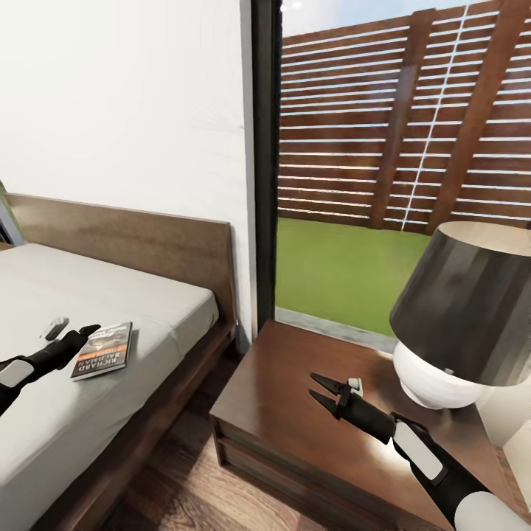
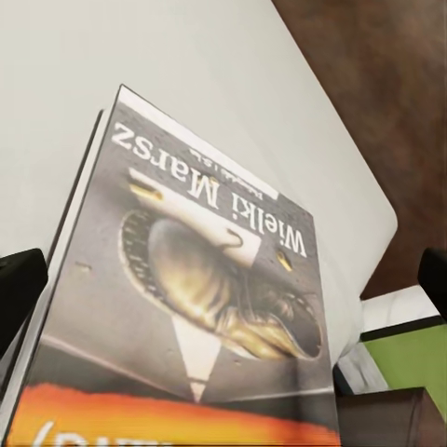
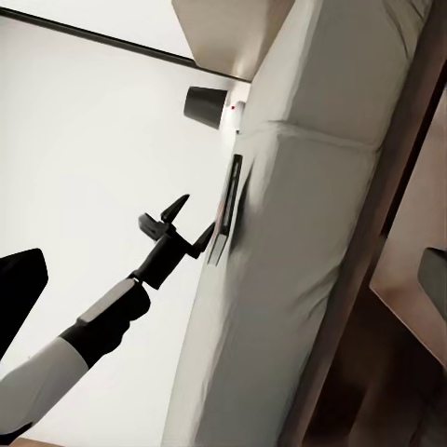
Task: In the bedroom, move the book from the bed onto either nightstand, and place the two sandals side by side next to the bed.
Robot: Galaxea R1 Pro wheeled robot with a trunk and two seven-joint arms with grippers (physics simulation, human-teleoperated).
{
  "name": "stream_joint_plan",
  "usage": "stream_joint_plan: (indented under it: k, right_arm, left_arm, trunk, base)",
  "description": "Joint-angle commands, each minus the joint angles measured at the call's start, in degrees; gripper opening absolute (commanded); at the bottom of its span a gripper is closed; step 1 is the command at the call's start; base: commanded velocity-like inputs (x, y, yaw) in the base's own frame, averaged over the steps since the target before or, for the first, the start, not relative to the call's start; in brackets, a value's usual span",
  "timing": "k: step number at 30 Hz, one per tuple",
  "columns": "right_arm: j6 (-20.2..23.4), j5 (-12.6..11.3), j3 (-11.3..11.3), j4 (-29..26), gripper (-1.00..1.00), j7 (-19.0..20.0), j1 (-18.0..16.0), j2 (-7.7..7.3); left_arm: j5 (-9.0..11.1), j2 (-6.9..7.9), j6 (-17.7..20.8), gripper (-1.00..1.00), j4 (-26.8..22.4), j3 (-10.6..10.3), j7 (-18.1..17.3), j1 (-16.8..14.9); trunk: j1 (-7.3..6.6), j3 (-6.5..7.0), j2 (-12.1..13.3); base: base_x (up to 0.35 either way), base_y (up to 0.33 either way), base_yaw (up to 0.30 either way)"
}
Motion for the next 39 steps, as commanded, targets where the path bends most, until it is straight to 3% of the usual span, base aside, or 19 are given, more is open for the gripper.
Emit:
stream_joint_plan:
  k: [1, 39]
  right_arm:
    - [0.4, -0.6, 0.2, 0.0, 1.0, 0.0, 0.0, -0.06]
    - [0.4, -0.6, 0.3, 0.0, 1.0, 0.0, 0.0, -0.06]
  left_arm:
    - [0.1, 0.01, 0.5, 1.0, 0.0, 0.5, -0.1, 0.0]
    - [0.1, 0.04, 0.5, 1.0, 0.1, 0.5, -0.1, 0.0]
  trunk:
    - [-0.01, -0.05, 0.0]
    - [-0.01, -0.05, 0.0]
  base:
    - [-0.013, -0.017, 0.0]
    - [-0.001, -0.002, 0.0]
